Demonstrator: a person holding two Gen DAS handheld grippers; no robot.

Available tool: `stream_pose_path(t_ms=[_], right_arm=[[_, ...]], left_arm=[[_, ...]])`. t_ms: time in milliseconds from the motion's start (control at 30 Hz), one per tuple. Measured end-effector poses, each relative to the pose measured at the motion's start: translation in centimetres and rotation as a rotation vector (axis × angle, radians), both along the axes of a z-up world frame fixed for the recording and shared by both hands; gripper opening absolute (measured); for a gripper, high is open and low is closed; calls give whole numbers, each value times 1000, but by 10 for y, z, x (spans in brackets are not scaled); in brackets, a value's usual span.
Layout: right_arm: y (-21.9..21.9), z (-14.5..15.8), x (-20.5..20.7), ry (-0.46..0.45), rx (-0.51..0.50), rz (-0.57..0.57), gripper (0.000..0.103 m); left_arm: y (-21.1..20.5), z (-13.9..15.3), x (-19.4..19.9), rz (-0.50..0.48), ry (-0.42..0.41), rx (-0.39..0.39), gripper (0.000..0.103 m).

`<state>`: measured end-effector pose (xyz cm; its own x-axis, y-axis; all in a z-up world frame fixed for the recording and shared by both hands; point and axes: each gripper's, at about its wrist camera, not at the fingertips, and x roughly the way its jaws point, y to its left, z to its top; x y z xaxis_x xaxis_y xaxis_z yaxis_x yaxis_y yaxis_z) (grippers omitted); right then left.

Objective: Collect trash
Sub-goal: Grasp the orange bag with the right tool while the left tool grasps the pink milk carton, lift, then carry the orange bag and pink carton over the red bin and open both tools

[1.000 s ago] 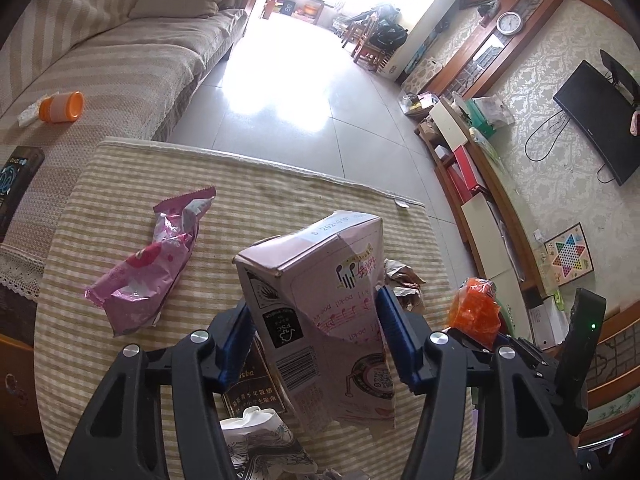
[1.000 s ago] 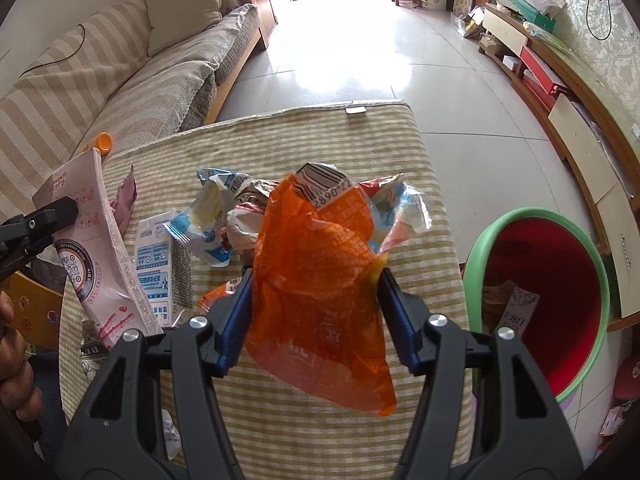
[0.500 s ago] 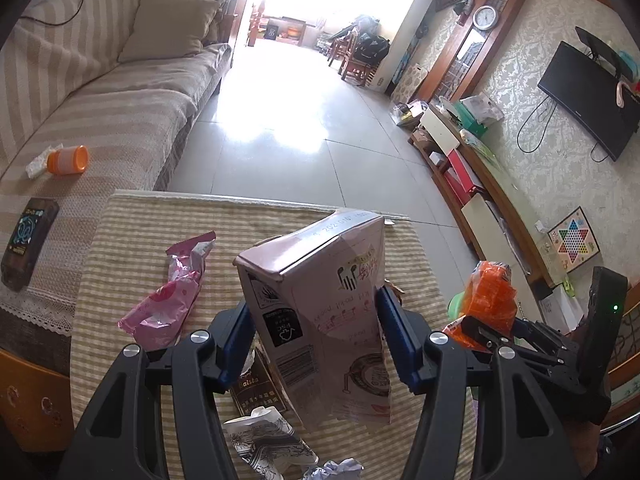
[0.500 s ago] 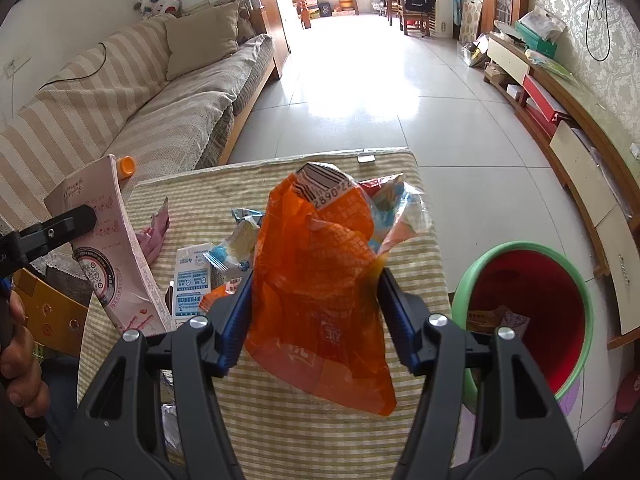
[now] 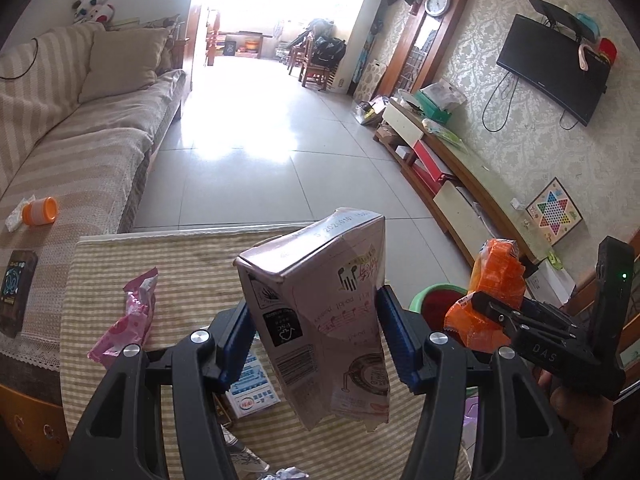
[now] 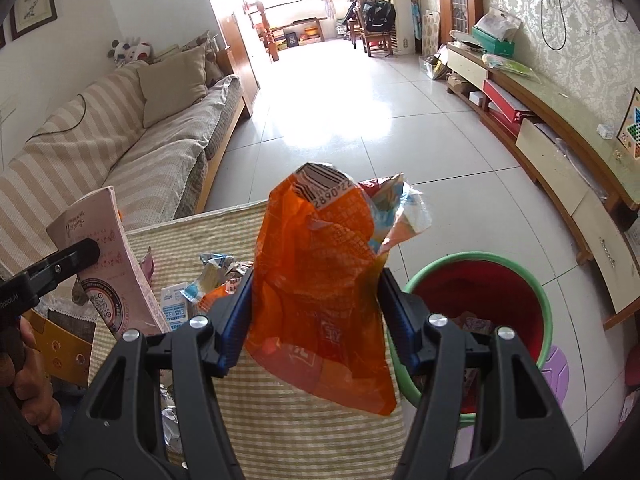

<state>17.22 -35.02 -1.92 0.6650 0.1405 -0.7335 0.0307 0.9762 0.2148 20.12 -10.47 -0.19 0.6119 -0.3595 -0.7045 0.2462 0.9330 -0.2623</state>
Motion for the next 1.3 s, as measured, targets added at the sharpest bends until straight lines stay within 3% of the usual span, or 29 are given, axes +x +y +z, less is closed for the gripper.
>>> stream_pose_path(t_ms=[300,733,1033,1300], right_arm=[[-61,3,-9,7,30,-121,59],[-126,7,-15,26,-44,-281,58],[-182,-23,-27,108,25,-411,58],[-184,-15,-30,101,25,-418,58]], left_arm=[[-62,14,7,-115,-25,-13,56],[-164,13,4,-280,-56,-58,56],[-209,3,10,-330,-71,-49,56],[-233,-16,19,-340,-29,-53,56]])
